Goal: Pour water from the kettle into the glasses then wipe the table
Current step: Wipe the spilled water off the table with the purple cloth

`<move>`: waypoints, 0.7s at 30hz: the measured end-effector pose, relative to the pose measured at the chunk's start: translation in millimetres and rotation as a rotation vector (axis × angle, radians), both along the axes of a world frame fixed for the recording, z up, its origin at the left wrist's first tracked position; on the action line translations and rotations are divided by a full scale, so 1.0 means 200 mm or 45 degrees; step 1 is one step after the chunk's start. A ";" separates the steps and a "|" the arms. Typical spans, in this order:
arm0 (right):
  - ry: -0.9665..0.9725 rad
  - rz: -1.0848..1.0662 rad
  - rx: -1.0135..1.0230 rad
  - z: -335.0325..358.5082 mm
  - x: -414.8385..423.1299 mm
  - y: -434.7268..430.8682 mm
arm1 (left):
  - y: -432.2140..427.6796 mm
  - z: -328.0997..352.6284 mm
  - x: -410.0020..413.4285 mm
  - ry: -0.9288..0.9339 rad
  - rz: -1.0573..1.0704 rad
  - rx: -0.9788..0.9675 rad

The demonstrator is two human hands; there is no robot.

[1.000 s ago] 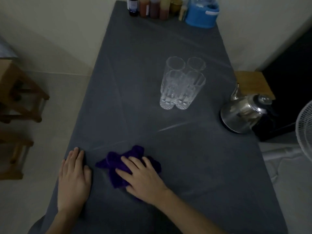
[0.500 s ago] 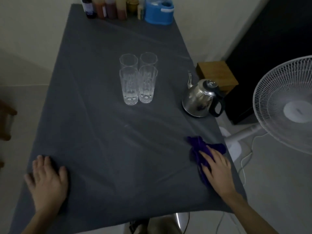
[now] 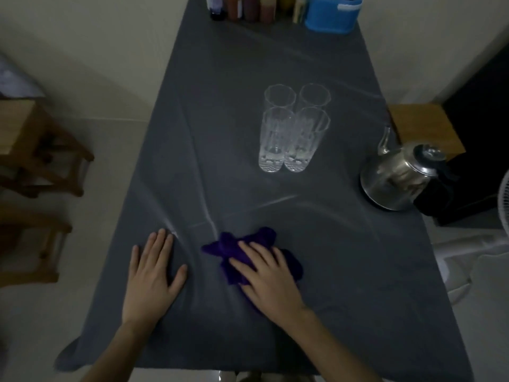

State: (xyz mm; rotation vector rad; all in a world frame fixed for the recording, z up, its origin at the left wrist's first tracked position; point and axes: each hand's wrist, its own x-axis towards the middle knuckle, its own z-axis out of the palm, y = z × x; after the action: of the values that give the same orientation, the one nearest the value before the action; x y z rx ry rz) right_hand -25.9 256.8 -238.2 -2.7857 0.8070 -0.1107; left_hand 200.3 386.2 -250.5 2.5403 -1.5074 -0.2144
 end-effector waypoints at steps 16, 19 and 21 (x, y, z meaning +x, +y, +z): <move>0.079 -0.512 -0.040 0.05 -0.43 -0.65 | 0.00 0.01 0.01 0.103 0.050 -0.058; 0.013 -0.525 -0.076 0.04 -0.22 -0.58 | -0.01 0.01 0.01 0.110 0.051 -0.065; -0.007 -0.400 -0.063 0.03 -0.04 -0.53 | -0.01 0.01 0.02 0.112 0.046 -0.055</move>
State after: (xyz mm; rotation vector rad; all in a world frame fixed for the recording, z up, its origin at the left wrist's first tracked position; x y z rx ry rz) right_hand -33.3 150.0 -232.0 -2.6791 1.2508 -0.1955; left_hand 203.7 384.9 -248.1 2.4886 -1.4173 -0.2815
